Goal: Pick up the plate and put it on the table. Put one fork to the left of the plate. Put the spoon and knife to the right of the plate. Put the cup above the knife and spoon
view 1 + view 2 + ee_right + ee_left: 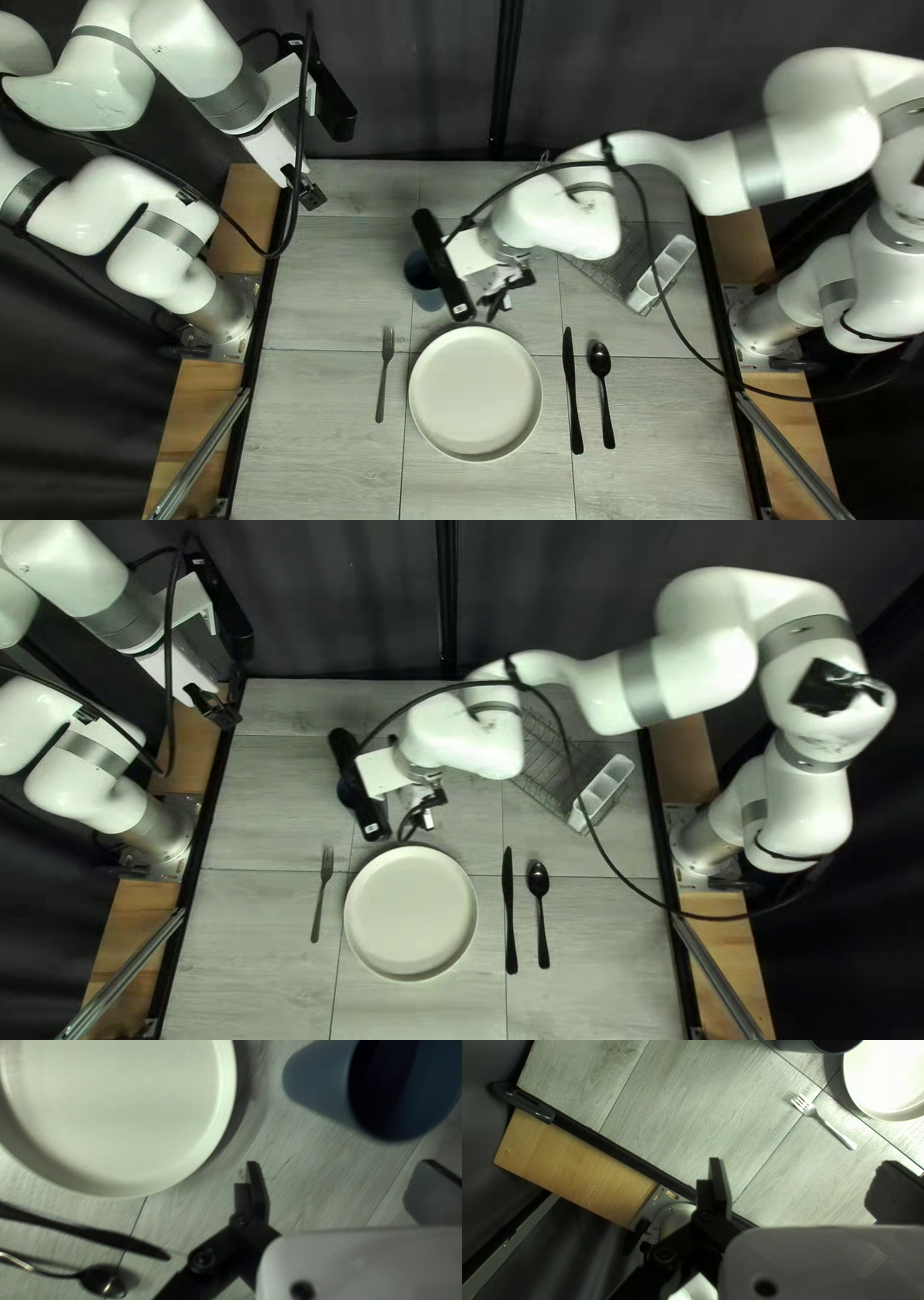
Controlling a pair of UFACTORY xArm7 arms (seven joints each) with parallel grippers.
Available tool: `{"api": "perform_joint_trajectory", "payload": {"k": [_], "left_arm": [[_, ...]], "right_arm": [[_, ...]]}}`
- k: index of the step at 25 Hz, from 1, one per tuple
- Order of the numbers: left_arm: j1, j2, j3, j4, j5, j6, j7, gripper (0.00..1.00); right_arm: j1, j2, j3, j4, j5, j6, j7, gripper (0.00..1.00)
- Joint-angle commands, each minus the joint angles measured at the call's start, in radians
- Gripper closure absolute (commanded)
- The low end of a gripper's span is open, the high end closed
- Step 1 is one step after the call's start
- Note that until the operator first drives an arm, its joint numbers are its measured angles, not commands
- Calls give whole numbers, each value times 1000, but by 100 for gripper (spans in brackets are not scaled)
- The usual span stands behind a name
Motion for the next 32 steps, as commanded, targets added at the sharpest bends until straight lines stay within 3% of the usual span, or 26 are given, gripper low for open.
{"api": "perform_joint_trajectory", "payload": {"k": [1, 3, 6, 7, 8, 17, 22, 32], "left_arm": [[0, 0, 0, 0, 0, 0, 0, 0], [0, 0, 0, 0, 0, 0, 0, 0], [0, 0, 0, 0, 0, 0, 0, 0], [0, 0, 0, 0, 0, 0, 0, 0], [0, 0, 0, 0, 0, 0, 0, 0], [0, 0, 0, 0, 0, 0, 0, 0], [0, 0, 0, 0, 0, 0, 0, 0], [0, 0, 0, 0, 0, 0, 0, 0]], "right_arm": [[8, 75, 4, 68, -16, -16, -27, 0], [9, 98, 6, 83, -19, -21, -37, 0], [13, 131, 8, 97, -23, -30, -44, 16], [13, 136, 8, 97, -24, -31, -45, 48], [14, 143, 8, 95, -26, -36, -46, 100], [53, 121, -29, 99, -81, -20, 43, 100], [78, 51, -54, 49, -121, -10, 128, 100], [113, -407, -22, -354, -129, 147, 362, 100]]}}
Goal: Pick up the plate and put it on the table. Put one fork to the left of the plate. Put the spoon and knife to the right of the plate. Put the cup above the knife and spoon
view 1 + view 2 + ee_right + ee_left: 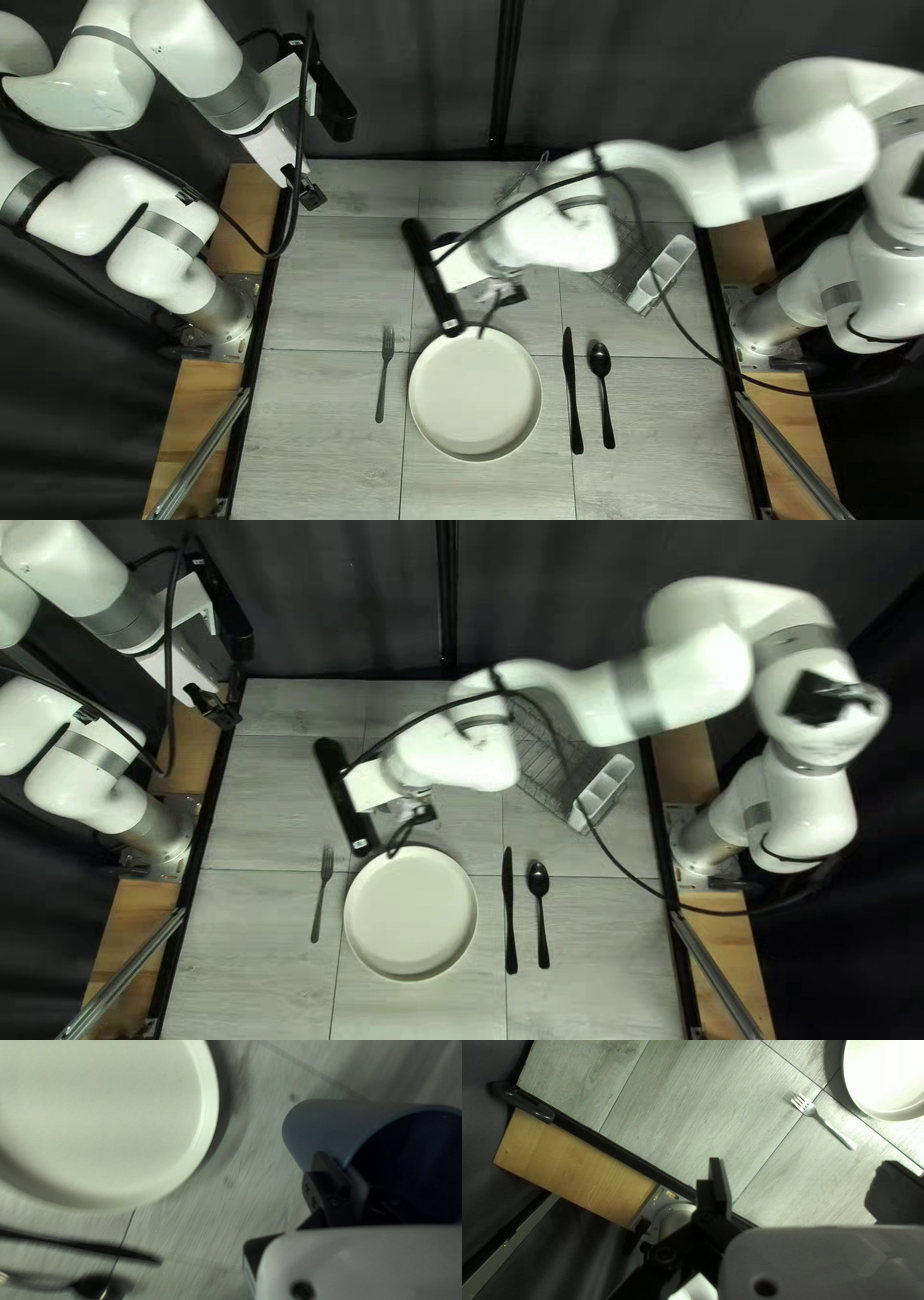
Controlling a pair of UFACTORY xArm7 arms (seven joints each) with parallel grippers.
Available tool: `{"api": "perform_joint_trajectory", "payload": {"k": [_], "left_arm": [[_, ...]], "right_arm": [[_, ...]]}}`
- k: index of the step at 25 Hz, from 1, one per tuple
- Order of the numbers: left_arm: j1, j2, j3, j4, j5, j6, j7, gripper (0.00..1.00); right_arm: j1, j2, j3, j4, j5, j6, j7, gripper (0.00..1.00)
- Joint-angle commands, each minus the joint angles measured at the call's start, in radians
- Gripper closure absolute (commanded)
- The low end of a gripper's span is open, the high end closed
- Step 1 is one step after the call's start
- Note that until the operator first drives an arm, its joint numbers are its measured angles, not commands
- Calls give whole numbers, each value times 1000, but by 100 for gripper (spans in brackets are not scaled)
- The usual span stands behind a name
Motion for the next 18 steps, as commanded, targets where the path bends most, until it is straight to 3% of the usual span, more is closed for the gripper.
{"api": "perform_joint_trajectory", "payload": {"k": [1, 9, 18], "left_arm": [[0, 0, 0, 0, 0, 0, 0, 0], [0, 0, 0, 0, 0, 0, 0, 0], [0, 0, 0, 0, 0, 0, 0, 0]], "right_arm": [[17, -202, 25, -215, 6, 50, 114, 100], [21, -316, 29, -409, 25, -14, 184, 100], [21, -313, 17, -470, 48, -83, 178, 100]]}}
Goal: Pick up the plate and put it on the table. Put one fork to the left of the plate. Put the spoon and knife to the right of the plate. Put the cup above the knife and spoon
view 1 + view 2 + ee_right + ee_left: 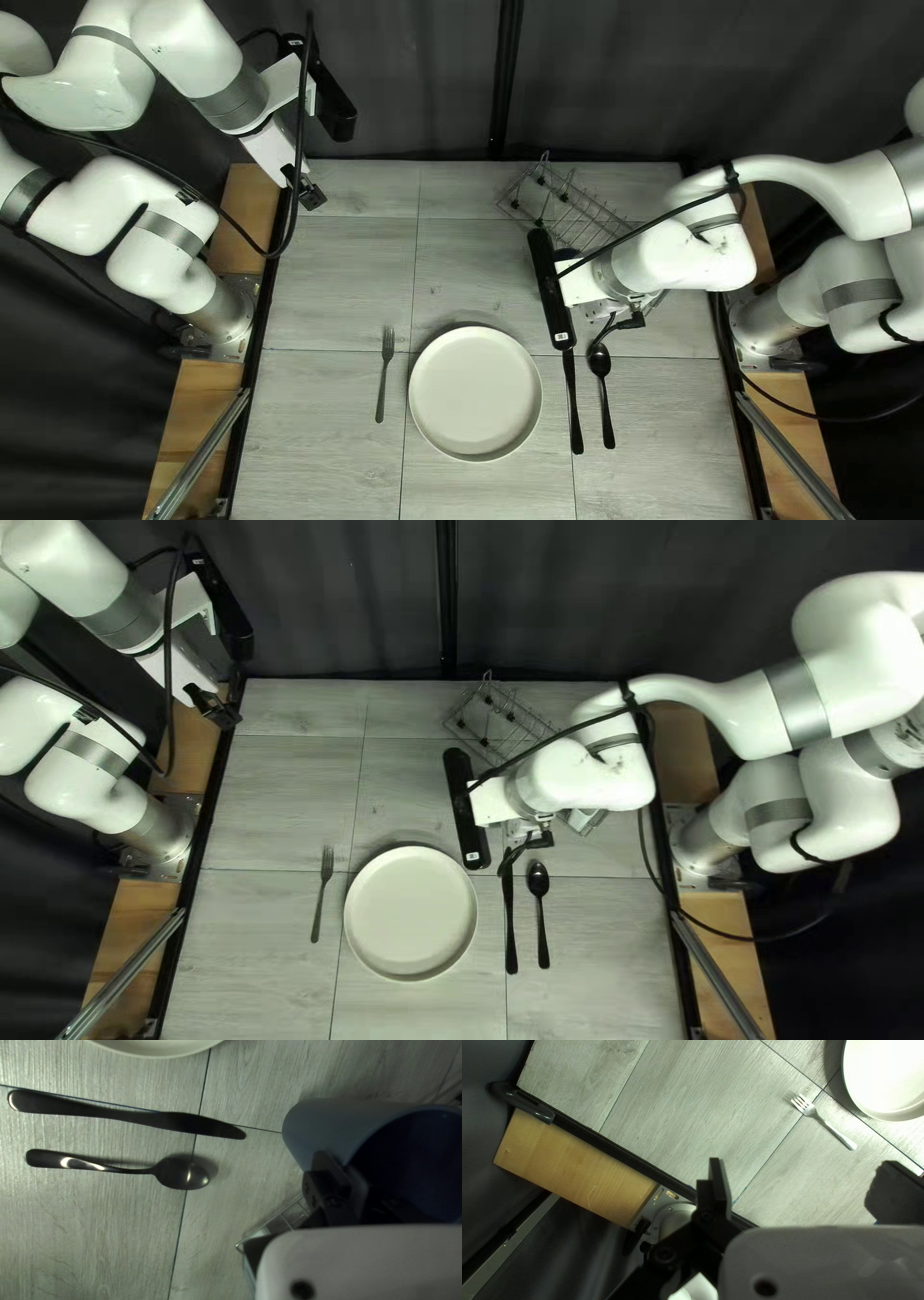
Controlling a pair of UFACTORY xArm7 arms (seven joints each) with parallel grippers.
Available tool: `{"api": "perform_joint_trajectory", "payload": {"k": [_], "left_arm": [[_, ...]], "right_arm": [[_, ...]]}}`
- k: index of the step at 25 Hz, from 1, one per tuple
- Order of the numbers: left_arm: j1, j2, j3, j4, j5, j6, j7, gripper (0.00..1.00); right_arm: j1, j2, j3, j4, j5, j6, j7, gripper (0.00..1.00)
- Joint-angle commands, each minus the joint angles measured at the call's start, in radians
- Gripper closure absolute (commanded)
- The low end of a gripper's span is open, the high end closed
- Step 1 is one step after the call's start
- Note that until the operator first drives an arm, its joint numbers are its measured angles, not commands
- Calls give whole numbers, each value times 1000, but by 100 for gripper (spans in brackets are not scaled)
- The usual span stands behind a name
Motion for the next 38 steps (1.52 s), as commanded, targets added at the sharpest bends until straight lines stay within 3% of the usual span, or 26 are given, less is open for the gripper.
{"api": "perform_joint_trajectory", "payload": {"k": [1, 11, 12, 13, 17, 26, 38], "left_arm": [[0, 0, 0, 0, 0, 0, 0, 0], [0, 0, 0, 0, 0, 0, 0, 0], [0, 0, 0, 0, 0, 0, 0, 0], [0, 0, 0, 0, 0, 0, 0, 0], [0, 0, 0, 0, 0, 0, 0, 0], [0, 0, 0, 0, 0, 0, 0, 0], [0, 0, 0, 0, 0, 0, 0, 0]], "right_arm": [[-4, 6, -7, -33, -2, -44, -3, 100], [-14, 15, -32, -81, 5, -123, -27, 100], [-15, 16, -33, -80, 7, -123, -29, 45], [-17, 15, -36, -78, 8, -122, -30, 0], [-18, -5, -38, -76, 13, -108, -25, 0], [2, -139, 26, 44, 16, 145, 42, 0], [2, -139, 26, 44, 16, 145, 42, 0]]}}
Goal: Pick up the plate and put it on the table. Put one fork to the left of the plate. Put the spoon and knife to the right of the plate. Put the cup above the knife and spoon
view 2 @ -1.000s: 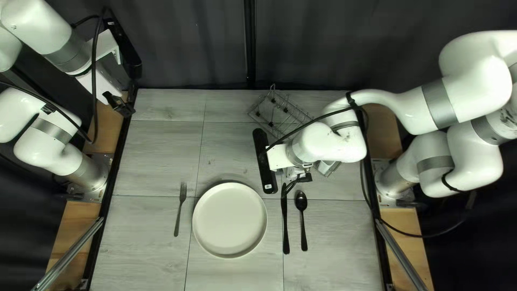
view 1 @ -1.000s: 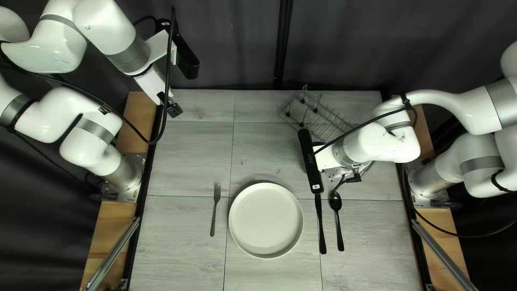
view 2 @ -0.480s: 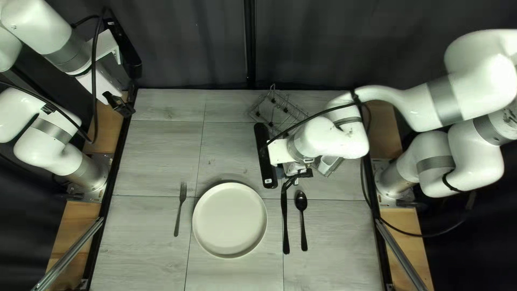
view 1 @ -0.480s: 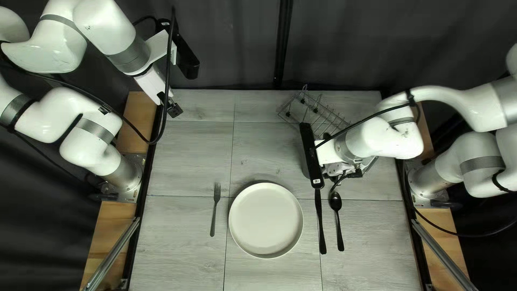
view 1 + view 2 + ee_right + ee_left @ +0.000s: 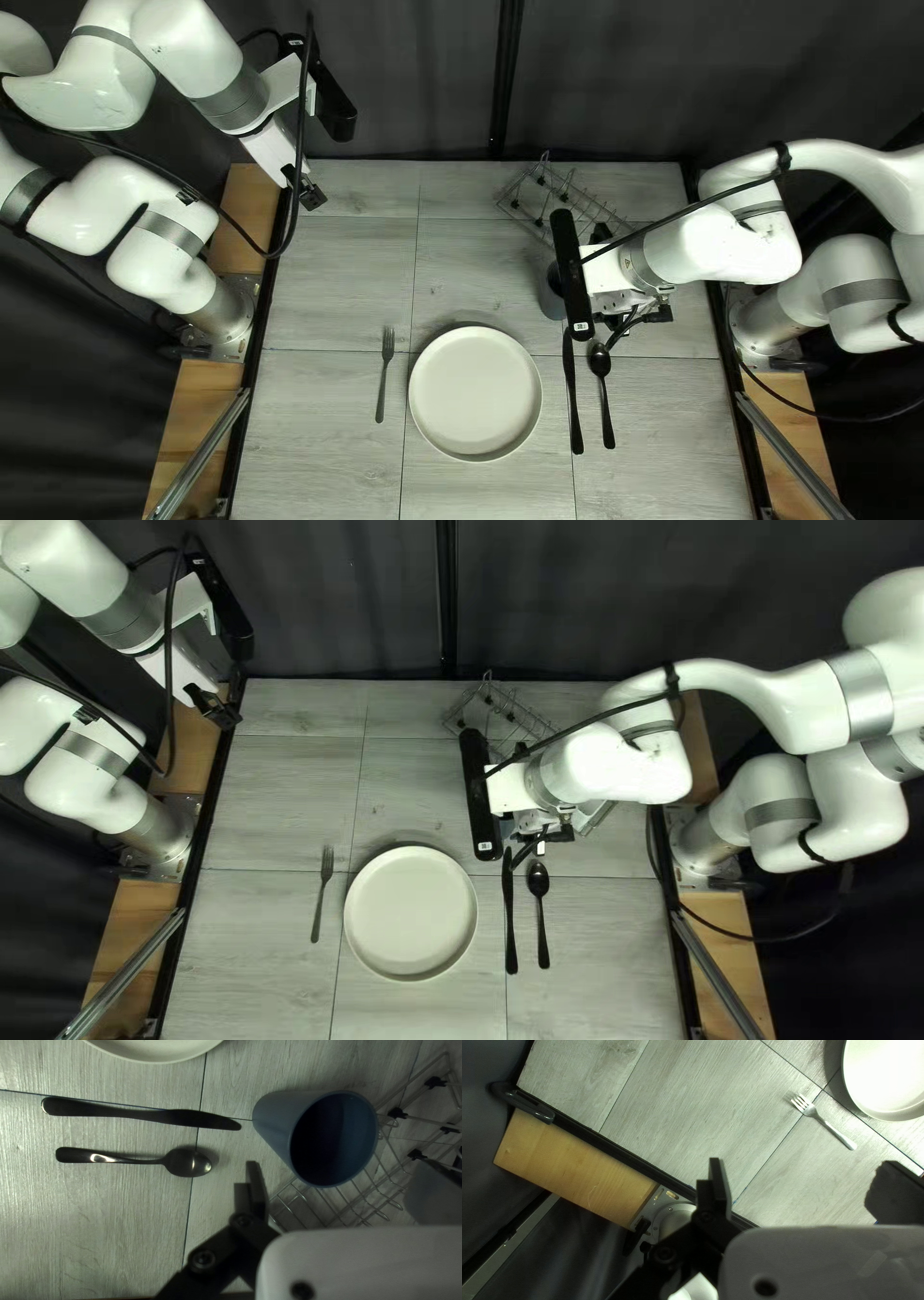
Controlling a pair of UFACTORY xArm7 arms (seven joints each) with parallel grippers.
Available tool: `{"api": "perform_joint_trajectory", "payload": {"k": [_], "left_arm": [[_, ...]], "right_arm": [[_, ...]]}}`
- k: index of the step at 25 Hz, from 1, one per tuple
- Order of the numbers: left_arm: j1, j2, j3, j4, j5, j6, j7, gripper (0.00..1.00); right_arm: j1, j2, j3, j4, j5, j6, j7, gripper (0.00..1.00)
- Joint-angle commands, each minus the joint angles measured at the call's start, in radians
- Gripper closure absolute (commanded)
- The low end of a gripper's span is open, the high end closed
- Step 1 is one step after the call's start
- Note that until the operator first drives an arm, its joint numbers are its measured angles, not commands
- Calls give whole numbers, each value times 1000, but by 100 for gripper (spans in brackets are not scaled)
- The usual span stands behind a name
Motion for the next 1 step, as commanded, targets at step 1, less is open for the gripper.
{"api": "perform_joint_trajectory", "payload": {"k": [1], "left_arm": [[0, 0, 0, 0, 0, 0, 0, 0]], "right_arm": [[0, 0, 0, 0, 0, 0, 0, 0]]}}
